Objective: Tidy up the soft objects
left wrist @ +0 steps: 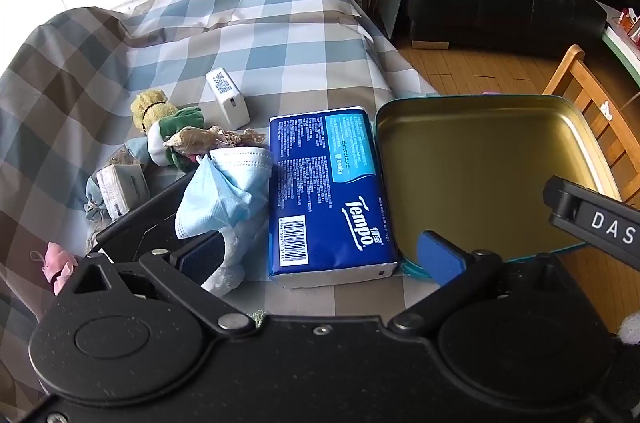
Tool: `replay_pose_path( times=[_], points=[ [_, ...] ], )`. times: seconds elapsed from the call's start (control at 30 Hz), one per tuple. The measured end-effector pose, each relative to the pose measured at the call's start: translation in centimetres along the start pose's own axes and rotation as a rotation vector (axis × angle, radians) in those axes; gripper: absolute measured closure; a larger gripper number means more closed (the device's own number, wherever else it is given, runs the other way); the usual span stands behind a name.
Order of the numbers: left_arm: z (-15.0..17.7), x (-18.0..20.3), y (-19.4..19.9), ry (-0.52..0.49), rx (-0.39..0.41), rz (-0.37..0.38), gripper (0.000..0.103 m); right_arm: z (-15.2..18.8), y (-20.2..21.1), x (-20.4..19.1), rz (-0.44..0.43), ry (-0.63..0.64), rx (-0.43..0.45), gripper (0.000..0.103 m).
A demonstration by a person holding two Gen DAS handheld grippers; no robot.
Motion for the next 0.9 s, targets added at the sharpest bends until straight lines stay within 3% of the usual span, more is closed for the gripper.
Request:
replay_pose_path(
  times=[0.9],
  points=[
    [0.36,-0.64,-0.94,0.007,-0.02,-0.02,0.004,0.35,-0.41,0.03,0.007,0.013,-0.024,0.0]
  ],
)
Point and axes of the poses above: each gripper's, at about its wrist camera, not at the fingertips, and y roughly against the way its jaws point, x to its right, z to its underside, the point moved 10 cm from there along -y, roughly the way its jaws point, and after that the axes turned 6 degrees about -x, right-handed, at the moved point
